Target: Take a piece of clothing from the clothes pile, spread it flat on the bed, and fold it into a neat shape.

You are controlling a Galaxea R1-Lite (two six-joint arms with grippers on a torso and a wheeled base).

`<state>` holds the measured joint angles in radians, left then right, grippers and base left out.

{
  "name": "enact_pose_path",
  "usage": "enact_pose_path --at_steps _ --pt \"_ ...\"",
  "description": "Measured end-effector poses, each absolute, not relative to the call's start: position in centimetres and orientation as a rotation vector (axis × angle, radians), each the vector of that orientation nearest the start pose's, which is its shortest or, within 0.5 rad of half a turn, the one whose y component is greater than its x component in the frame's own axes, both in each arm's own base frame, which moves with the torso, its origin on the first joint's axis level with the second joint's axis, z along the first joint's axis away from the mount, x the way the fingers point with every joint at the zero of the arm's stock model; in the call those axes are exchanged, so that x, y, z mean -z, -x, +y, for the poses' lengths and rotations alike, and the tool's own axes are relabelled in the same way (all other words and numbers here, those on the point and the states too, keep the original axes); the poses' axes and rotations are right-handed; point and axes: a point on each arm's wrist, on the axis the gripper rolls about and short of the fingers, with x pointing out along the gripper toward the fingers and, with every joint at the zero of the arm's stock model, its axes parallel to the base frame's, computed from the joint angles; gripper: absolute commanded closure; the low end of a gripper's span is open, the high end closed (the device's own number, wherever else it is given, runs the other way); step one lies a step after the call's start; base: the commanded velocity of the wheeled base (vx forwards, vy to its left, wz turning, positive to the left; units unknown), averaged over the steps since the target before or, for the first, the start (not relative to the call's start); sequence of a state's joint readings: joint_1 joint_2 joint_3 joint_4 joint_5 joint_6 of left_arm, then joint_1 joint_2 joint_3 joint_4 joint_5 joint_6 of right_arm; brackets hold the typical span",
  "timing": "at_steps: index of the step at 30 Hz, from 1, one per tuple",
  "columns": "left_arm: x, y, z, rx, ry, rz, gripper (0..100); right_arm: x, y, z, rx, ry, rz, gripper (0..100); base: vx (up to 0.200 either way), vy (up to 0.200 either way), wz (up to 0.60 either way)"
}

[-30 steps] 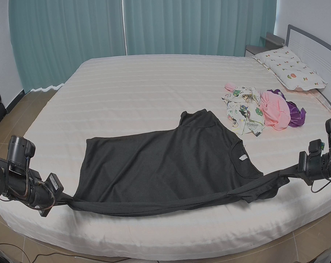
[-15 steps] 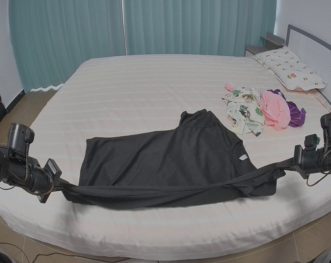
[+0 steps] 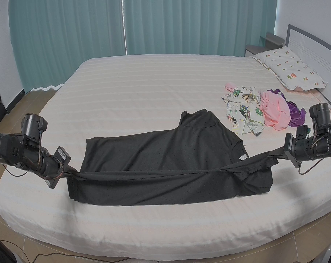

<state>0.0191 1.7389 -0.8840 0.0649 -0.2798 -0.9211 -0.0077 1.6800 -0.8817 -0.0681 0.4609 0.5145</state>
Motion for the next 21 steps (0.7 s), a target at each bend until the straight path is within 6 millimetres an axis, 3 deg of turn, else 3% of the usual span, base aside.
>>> enact_pose_path --at_steps 10,21 --pt "-12.5 -31.9 -0.1 -0.205 0.997 0.961 100 -14.5 -30.9 1.1 -0.23 -0.683 0.826 100 0.0 0.0 0.0" --pt "-10.5 -35.0 -0.1 -0.229 1.007 0.989 100 -13.0 -32.7 2.3 -0.242 -0.721 0.819 100 0.0 0.0 0.0"
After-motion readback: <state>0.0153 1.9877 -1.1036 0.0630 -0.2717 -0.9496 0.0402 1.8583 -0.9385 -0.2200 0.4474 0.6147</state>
